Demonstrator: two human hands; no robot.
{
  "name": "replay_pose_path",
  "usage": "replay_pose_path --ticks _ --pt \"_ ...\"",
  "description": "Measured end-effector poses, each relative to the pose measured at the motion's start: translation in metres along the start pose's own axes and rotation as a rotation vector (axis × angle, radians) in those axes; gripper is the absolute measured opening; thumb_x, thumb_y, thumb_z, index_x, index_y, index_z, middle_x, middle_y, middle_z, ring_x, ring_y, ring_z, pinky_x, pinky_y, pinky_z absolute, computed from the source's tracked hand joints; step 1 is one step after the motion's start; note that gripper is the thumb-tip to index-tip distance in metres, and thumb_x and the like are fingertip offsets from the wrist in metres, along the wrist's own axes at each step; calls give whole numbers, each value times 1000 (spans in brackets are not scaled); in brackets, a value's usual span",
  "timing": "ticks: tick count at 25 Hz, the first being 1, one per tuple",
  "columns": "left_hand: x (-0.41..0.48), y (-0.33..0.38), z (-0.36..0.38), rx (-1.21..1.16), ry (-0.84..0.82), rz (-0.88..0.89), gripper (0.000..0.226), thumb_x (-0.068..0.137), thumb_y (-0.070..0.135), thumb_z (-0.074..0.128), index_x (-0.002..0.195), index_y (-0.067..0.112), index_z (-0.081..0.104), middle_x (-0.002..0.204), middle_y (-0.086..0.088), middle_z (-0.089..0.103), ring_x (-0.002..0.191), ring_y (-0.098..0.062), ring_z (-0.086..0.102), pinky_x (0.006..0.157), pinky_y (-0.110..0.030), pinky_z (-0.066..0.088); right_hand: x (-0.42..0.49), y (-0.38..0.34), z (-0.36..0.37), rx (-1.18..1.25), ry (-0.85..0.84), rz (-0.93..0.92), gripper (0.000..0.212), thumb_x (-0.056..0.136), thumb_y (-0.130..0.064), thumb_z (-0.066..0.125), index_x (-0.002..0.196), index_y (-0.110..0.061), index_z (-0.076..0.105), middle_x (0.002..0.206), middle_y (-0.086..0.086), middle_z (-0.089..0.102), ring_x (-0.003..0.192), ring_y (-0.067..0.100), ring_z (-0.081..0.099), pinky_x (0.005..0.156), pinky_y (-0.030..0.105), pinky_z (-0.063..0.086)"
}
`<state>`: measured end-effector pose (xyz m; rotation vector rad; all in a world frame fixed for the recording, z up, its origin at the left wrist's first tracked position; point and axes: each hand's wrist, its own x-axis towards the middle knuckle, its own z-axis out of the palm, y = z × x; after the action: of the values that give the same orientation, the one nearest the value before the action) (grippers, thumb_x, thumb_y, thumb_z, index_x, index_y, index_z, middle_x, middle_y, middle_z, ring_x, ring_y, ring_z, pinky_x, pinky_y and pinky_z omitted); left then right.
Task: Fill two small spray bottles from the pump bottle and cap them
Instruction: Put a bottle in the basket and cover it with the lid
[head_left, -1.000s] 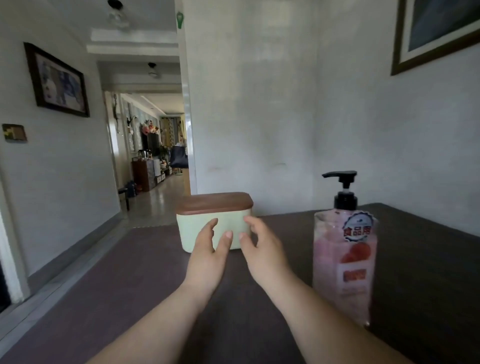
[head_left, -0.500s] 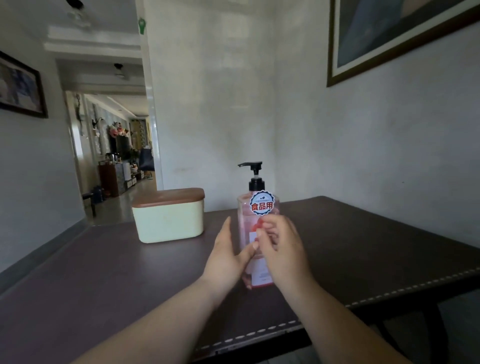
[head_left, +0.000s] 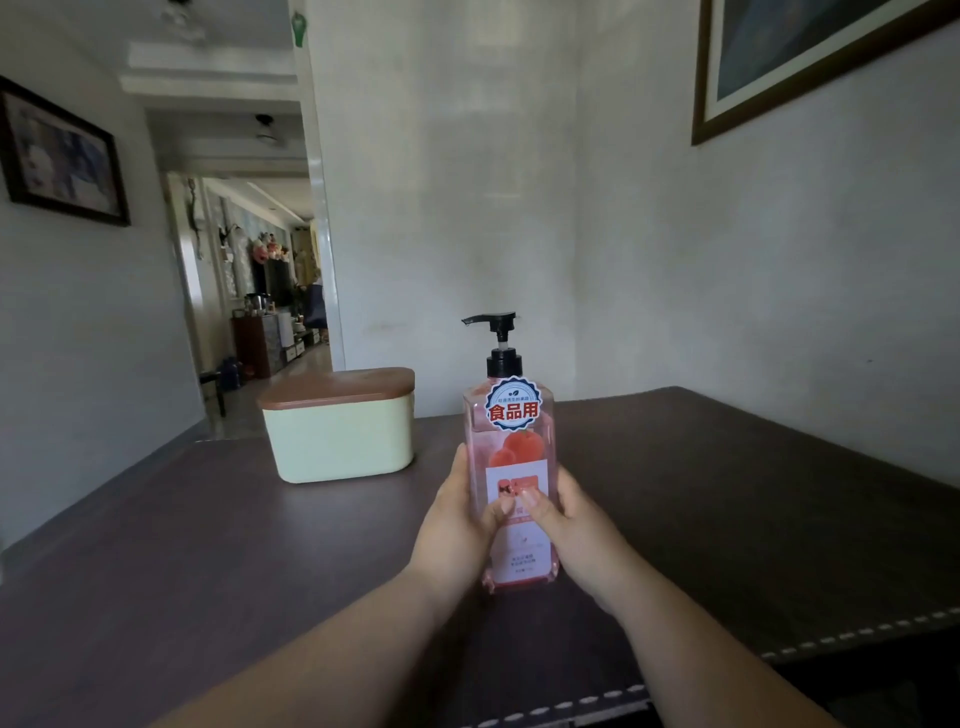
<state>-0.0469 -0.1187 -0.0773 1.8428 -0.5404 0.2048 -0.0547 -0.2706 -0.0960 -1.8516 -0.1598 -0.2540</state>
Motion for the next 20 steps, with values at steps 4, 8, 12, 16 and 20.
replay_pose_path --ticks 4,8,12,16,20 --pt "29 -15 -5 -11 -8 -10 43 85 38 60 112 61 37 112 21 66 103 2 63 90 -30 52 32 3 2 3 -43 -3 37 92 -55 46 128 -45 44 119 -16 65 104 7 67 90 38 57" --pt "73 -37 -10 -27 -5 -34 40 87 40 58 108 66 37 112 23 65 103 1 64 92 -33 53 80 12 7 -10 -45 -1 40 94 -51 45 132 -40 42 122 -13 63 106 9 66 93 41 55" --pt "130 -68 -18 -38 1 -49 42 85 42 58 119 56 37 115 19 65 106 -4 64 94 -37 52 144 26 14 -29 -41 20 40 94 -50 45 132 -39 41 122 -12 63 105 9 65 91 39 56" --pt "189 -101 -28 -26 15 -79 44 89 39 55 127 48 36 118 17 64 109 -8 63 94 -39 52 209 40 25 -41 -36 15 42 95 -50 43 135 -38 38 123 -12 62 104 9 65 87 33 56" --pt "239 -132 -35 28 91 -97 40 93 33 50 129 41 37 119 14 63 109 -12 62 92 -34 50 265 54 39 -20 -31 -6 43 96 -48 43 137 -38 36 126 -8 61 108 15 65 92 43 55"
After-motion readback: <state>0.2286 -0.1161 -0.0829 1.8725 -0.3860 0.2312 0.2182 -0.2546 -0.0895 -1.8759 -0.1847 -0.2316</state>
